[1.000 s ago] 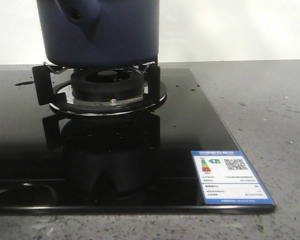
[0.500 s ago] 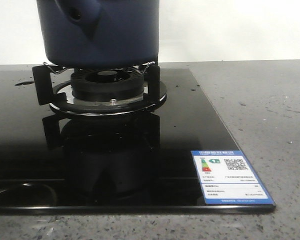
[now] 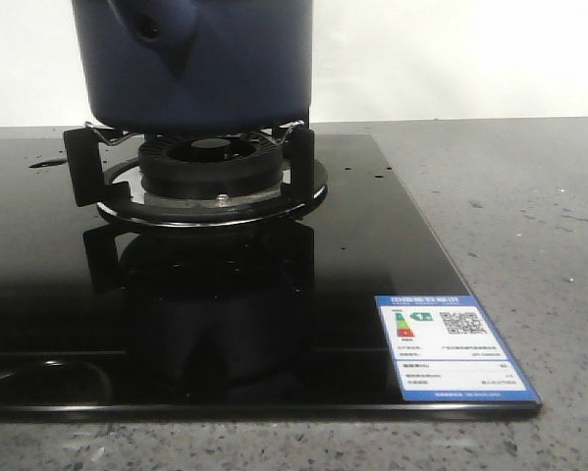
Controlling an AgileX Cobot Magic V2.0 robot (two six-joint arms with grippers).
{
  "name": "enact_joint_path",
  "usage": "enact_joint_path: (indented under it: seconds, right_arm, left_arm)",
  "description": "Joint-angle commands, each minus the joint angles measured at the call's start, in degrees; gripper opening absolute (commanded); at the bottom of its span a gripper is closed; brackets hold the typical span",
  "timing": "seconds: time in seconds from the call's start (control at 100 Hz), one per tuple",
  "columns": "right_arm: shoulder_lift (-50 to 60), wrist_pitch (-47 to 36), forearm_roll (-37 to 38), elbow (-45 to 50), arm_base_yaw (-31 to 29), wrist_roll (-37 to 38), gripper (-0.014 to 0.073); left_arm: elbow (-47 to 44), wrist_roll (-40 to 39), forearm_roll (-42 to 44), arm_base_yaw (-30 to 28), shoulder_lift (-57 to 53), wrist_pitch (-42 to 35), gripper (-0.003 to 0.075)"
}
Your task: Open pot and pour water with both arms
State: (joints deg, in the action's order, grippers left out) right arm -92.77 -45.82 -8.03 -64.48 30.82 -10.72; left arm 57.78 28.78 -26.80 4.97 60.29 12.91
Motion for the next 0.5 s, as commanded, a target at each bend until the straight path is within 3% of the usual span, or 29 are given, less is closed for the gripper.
enact_joint_path:
  seconds: [0.0,0.49]
  right_arm:
    - [3.32,-10.10,0.78,-1.48,-0.01,0.38,-0.0042]
    - [3.21,-13.39,2.23,-1.48,-0.01,0.38,-0.0042]
  left_arm:
    - [1.90,-0.13,-0.57,-0.04,-1.36,-6.07,0.0334]
    - [1.90,-0.13,-0.57,-0.04,-1.36,-6.07,0.0334]
